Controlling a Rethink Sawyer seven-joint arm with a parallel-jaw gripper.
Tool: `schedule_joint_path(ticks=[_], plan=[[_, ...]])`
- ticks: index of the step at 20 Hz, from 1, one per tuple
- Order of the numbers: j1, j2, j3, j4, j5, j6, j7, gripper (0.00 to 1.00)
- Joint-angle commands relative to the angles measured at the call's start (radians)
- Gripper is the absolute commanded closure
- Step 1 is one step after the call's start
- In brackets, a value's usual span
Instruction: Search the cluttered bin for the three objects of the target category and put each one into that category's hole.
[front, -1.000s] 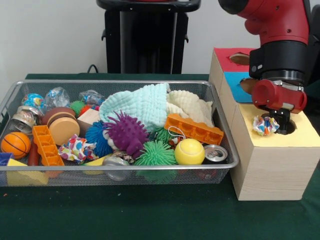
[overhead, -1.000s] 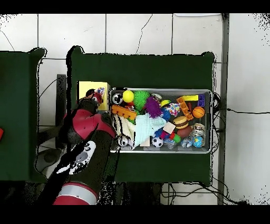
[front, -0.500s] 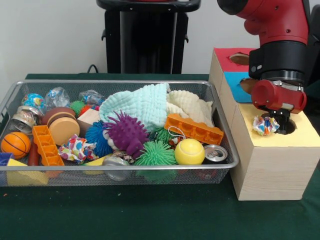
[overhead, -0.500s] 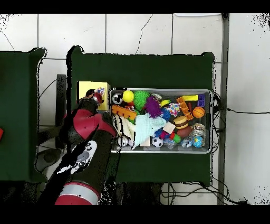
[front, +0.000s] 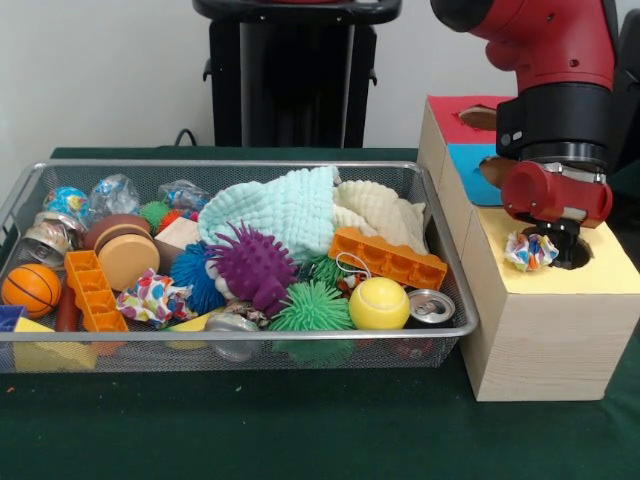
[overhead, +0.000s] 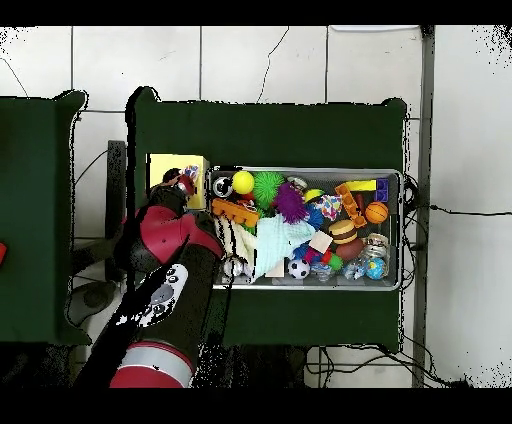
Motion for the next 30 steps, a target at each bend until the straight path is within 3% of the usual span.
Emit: schedule_joint_path(ticks=[1,4,12,18,30], plan=[[-0.082,0.154,0.072,0.069,-0.04,0.006,0.137,1.0],[-0.081,0.15,0.07,0.067,-0.041,0.012,0.133,1.0],[-0.111,0.016,0.115,0.082,-0.06,0.234,0.052,1.0],[-0.14,-0.003,0.134,0.107,-0.04,0.219,0.095,1.0],[-0.155,-0.019,0.146,0.106,-0.046,0.255,0.078,1.0]])
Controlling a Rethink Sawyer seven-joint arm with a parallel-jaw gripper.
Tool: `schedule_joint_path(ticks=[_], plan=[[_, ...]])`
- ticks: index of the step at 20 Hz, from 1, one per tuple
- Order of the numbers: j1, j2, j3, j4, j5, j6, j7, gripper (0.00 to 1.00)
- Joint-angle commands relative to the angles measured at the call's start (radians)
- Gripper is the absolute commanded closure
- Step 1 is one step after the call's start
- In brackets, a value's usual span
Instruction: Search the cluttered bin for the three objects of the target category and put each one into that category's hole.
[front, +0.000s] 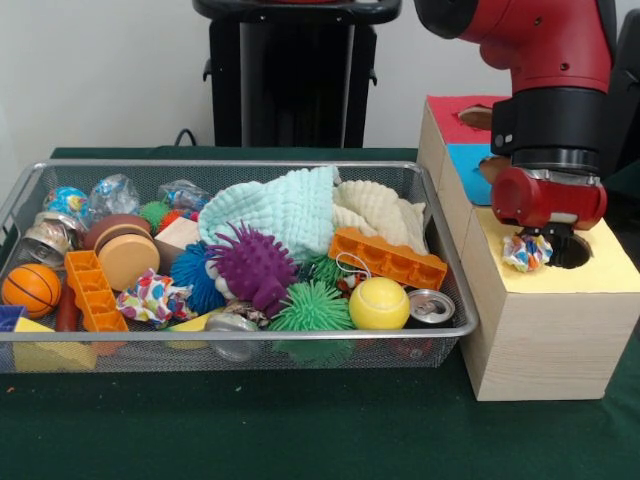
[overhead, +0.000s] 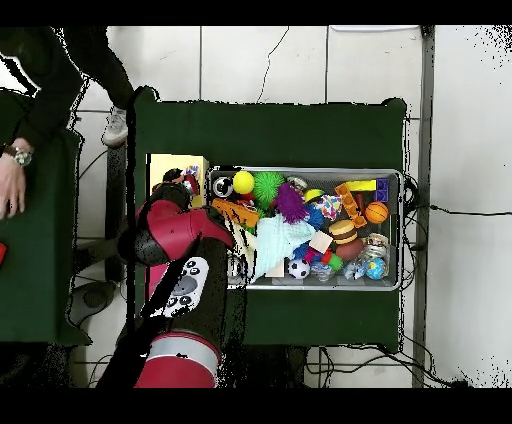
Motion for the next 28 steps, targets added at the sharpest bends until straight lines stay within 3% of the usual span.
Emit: schedule_joint_path(ticks=[1,12,28], plan=[[-0.074,0.018,0.049,0.088,-0.035,0.176,0.082,1.0],[-0.084,-0.089,0.069,0.09,-0.049,0.344,0.017,1.0],[-0.094,-0.098,0.078,0.097,-0.118,0.343,0.006,1.0]])
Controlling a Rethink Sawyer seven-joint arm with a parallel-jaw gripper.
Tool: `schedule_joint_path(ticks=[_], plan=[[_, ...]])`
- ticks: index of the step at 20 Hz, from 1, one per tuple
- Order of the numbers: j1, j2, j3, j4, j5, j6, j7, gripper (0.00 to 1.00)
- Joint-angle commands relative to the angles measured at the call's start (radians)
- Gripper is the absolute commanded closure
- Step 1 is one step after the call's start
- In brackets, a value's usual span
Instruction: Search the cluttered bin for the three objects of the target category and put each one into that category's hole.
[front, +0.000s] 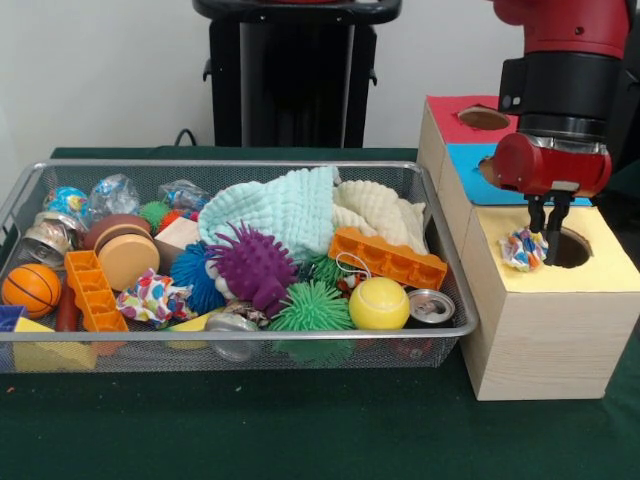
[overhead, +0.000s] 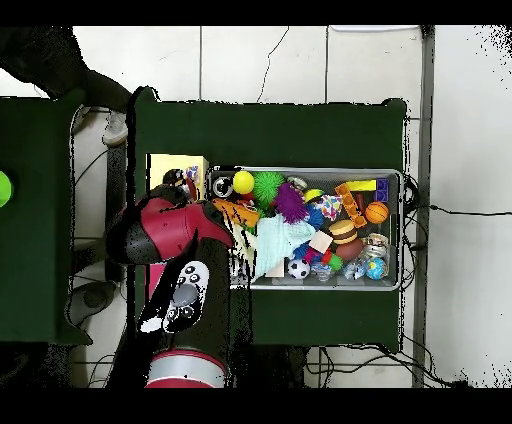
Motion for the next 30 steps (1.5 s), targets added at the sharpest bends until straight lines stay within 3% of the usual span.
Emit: schedule_joint_path(ticks=[1,5,6,10,16,19,30], plan=[[-0.07,-0.004,0.033,0.088,-0.084,0.119,0.011,1.0],[-0.074,-0.005,0.04,0.087,-0.106,0.111,0.004,1.0],[-0.074,-0.005,0.042,0.081,-0.116,0.12,-0.001,0.0],[-0.098,-0.01,0.076,0.094,-0.107,0.158,-0.007,0.0],[-0.087,-0.005,0.055,0.085,-0.136,0.083,0.016,0.0],[-0.086,-0.006,0.051,0.087,-0.109,0.088,0.048,0.0],[-0.124,-0.11,0.096,0.057,-0.092,0.281,-0.051,0.0]])
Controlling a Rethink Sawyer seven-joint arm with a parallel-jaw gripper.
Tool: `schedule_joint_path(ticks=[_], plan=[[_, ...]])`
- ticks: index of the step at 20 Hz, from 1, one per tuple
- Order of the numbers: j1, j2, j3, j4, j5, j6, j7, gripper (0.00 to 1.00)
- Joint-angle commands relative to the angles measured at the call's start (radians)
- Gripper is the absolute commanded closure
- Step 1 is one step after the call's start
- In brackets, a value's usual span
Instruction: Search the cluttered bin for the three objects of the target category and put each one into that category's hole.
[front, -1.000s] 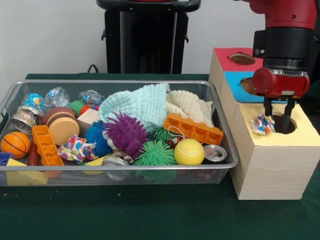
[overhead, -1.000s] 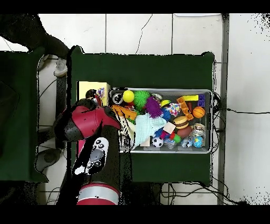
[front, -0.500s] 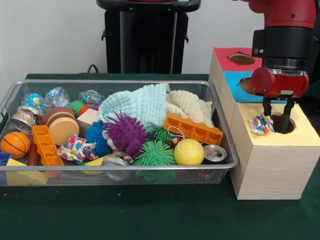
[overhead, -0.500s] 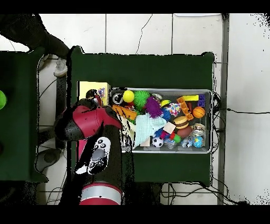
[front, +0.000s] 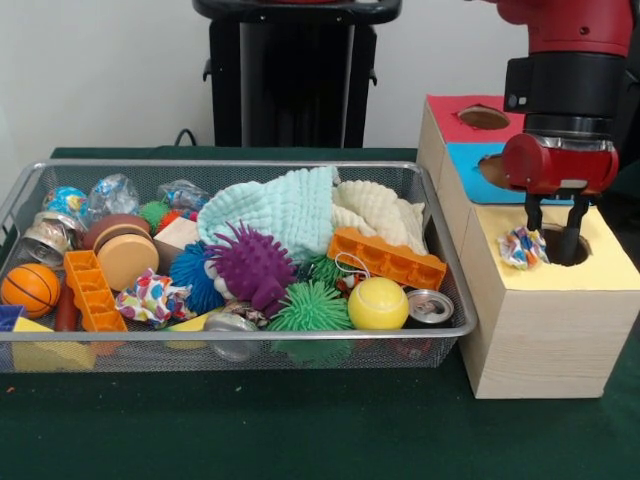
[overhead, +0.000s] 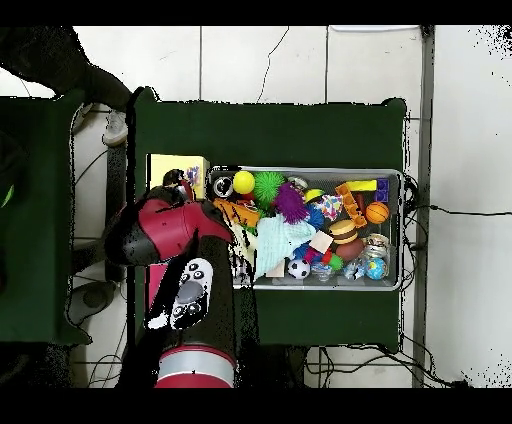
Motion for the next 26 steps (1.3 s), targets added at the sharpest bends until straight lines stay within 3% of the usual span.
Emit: schedule_joint_path(ticks=[1,23,26], plan=[[-0.088,-0.087,0.032,0.04,-0.056,0.258,-0.057,0.0],[-0.135,-0.113,0.086,0.064,-0.145,0.255,-0.058,0.0],[-0.133,-0.126,0.09,0.053,-0.145,0.29,-0.071,0.0]])
